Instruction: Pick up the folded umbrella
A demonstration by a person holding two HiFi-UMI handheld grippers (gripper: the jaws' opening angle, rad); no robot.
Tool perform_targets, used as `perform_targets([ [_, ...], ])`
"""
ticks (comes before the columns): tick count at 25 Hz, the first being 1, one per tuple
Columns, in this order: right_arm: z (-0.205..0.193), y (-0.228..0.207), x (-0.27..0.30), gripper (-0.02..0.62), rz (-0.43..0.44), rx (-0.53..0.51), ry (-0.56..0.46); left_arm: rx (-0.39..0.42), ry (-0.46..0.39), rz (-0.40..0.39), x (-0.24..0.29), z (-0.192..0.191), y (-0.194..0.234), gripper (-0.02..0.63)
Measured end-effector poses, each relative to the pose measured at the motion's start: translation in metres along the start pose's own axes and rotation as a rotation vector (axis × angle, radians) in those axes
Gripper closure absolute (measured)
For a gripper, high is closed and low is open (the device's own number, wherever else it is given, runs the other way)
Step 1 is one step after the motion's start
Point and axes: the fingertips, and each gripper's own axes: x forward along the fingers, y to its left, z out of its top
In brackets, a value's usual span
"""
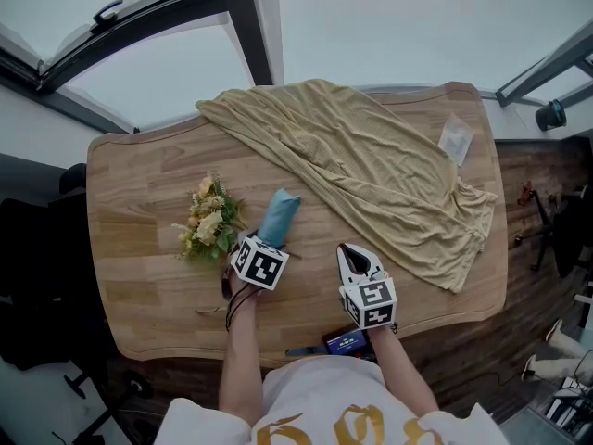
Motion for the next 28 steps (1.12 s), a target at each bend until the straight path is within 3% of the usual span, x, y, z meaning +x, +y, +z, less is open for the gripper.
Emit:
perform_targets([
  [20,0.011,0.000,-0.008,0.585,-0.005,-0.007,-0.032,-0.051,-0.102,0.015,-0.010,0.006,0.000,0.324],
  [28,0.020,0.004,-0.022,0.584,-0.006,-0.017,-0.061,-0.148,-0.230,-0.081,-0.038,0.023,-0.008,0.324],
])
